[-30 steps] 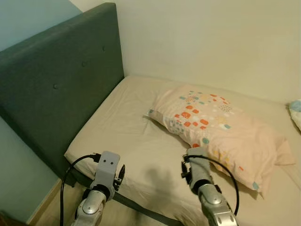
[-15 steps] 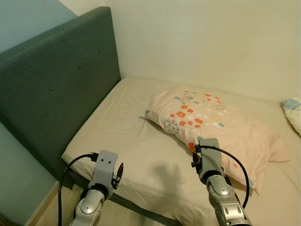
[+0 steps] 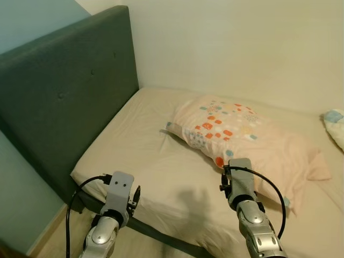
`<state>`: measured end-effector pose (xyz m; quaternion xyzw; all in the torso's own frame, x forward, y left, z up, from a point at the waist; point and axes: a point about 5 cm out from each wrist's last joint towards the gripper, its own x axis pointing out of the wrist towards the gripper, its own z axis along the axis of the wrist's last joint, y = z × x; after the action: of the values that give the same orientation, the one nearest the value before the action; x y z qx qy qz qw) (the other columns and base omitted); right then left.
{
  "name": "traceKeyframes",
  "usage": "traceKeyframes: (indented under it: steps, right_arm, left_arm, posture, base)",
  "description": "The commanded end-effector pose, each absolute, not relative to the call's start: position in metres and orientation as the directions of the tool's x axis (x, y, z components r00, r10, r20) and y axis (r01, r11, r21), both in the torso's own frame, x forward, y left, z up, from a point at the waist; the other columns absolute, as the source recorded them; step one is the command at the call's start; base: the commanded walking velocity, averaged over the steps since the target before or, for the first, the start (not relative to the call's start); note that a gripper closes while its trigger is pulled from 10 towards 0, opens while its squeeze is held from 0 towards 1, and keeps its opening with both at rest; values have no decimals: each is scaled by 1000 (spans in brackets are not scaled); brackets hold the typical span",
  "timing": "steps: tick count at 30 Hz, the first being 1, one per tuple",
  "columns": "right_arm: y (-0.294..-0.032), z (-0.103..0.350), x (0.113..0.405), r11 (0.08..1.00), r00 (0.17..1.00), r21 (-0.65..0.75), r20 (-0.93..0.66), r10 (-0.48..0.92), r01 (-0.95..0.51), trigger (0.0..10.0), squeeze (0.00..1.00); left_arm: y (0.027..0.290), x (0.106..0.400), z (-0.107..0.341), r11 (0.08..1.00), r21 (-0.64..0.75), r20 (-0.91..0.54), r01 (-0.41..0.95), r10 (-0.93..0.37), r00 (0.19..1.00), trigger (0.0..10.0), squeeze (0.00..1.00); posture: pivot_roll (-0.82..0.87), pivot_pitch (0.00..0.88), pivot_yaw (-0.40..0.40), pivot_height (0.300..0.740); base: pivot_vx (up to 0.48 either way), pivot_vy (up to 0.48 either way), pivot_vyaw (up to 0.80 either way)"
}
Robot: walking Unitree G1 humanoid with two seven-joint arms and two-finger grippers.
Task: Clean up the room
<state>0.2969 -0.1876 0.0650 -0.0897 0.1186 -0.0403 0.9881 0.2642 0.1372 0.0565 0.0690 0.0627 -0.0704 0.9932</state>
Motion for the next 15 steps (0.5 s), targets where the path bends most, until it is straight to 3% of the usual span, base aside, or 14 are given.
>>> traceKeyframes:
  steps: [1,15]
  right_arm:
    - [-191,59,293,983,963,-168,-246,-114,74,10000,0]
    - [-189,57,290,984,963,-161,-246,-110,71,10000,0]
  left_arm:
    - [139,261,50,980,129,-162,154,-132,978,10000,0]
    - [137,260,49,976,135,-165,170,-147,975,10000,0]
  posture:
    - [-76,116,24,616]
    - [-75,117,26,601]
  base:
    - [0,0,0]
    - [0,0,0]
